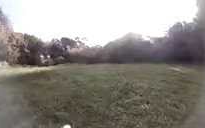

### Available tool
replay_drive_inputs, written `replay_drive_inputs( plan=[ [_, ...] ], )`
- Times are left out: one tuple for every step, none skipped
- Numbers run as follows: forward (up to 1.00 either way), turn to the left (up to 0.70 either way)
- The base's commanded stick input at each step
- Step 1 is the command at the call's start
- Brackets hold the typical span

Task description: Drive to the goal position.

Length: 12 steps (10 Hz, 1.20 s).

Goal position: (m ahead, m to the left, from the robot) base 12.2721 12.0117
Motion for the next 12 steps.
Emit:
replay_drive_inputs(
  plan=[
    [0.7,0.01],
    [0.7,0.0],
    [0.7,0.0],
    [0.7,0.0],
    [0.7,0.0],
    [0.7,0.0],
    [0.7,0.0],
    [0.7,0.0],
    [0.7,0.0],
    [0.7,0.0],
    [0.7,0.0],
    [0.7,0.0]
  ],
)
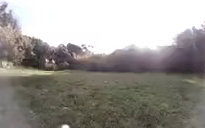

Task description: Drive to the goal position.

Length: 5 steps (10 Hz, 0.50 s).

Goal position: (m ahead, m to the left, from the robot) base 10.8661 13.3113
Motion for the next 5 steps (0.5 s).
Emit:
replay_drive_inputs(
  plan=[
    [0.7,0.0],
    [0.7,0.0],
    [0.7,0.0],
    [0.7,0.0],
    [0.7,0.0]
  ],
)
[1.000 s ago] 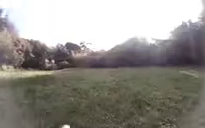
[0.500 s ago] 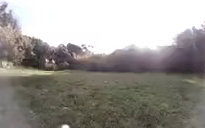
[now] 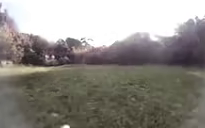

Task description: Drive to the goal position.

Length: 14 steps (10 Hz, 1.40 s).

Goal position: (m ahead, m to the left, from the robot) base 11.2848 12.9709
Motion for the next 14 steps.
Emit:
replay_drive_inputs(
  plan=[
    [0.7,0.0],
    [0.7,0.0],
    [0.7,0.0],
    [0.7,0.0],
    [0.7,0.0],
    [0.7,0.0],
    [0.7,0.0],
    [0.7,0.0],
    [0.7,0.0],
    [0.7,0.01],
    [0.7,0.02],
    [0.7,0.03],
    [0.7,0.05],
    [0.7,0.07]
  ],
)
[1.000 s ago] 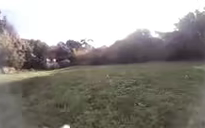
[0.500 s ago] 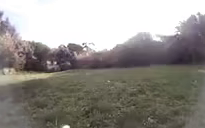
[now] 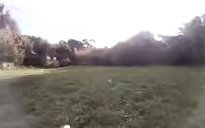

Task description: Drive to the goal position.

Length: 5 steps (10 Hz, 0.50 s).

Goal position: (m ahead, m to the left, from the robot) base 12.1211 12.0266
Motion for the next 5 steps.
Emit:
replay_drive_inputs(
  plan=[
    [0.7,0.11],
    [0.7,0.12],
    [0.7,0.12],
    [0.7,0.13],
    [0.7,0.14]
  ],
)
